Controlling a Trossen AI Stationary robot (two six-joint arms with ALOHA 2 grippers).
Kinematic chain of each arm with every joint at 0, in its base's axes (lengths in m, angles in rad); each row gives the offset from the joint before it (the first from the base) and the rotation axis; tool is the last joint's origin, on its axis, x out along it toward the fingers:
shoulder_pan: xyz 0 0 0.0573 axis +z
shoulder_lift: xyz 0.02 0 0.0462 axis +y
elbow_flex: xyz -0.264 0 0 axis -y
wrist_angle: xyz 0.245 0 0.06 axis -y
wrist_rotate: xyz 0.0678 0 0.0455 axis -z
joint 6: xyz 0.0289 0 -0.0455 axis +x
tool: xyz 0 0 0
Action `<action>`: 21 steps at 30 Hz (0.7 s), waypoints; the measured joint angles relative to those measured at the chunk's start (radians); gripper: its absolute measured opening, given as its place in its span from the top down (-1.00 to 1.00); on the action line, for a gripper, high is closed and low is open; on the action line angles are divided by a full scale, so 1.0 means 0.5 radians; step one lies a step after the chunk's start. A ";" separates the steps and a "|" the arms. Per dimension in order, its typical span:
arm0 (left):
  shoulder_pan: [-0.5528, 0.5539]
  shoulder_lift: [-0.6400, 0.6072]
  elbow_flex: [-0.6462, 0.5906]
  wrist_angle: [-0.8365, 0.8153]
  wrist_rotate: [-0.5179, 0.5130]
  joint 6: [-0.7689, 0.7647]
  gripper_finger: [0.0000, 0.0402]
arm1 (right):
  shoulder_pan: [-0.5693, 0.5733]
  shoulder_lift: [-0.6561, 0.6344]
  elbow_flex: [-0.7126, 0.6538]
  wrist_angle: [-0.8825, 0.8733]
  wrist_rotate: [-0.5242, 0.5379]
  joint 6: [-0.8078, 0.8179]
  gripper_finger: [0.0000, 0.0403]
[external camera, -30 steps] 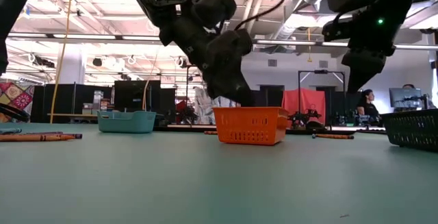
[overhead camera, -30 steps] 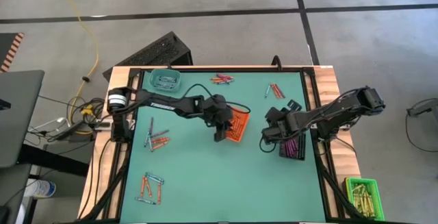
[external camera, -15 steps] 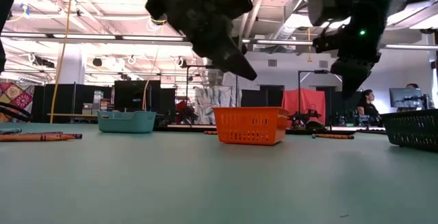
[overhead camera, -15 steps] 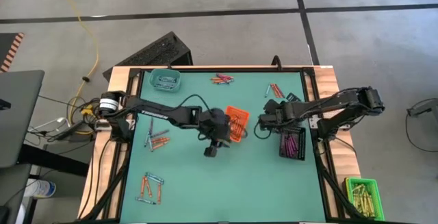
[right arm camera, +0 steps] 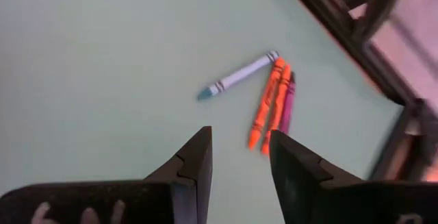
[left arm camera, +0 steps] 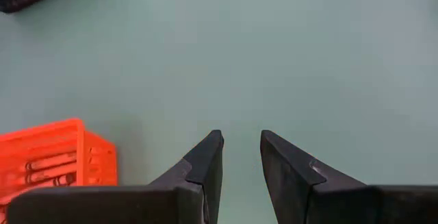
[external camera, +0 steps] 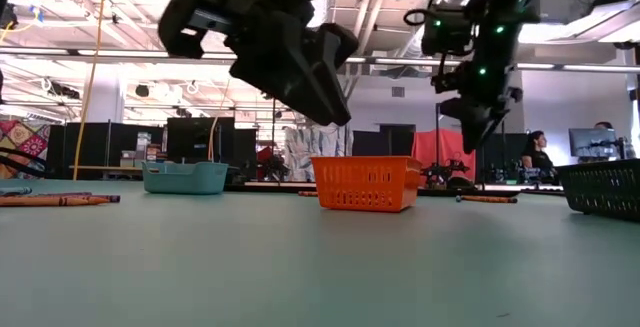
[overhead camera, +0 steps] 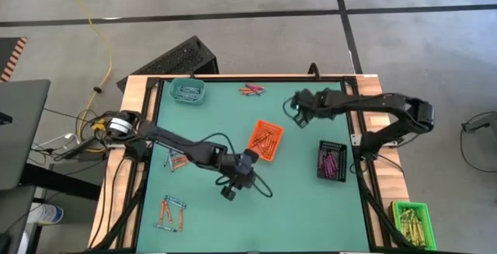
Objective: Sort crayons
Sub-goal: Put the blue crayon into the blue bin
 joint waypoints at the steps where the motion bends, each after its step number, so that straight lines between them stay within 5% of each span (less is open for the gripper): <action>1: -0.012 0.000 0.000 -0.002 -0.010 0.008 0.56 | -0.068 0.000 0.000 0.054 -0.070 -0.047 0.32; 9: -0.032 -0.011 -0.003 -0.075 -0.076 -0.011 0.56 | -0.480 0.091 0.002 0.375 -0.551 -0.228 0.32; 21: -0.032 -0.044 -0.235 0.029 -0.195 -0.108 0.56 | -0.672 0.585 0.012 0.491 -0.751 -0.205 0.32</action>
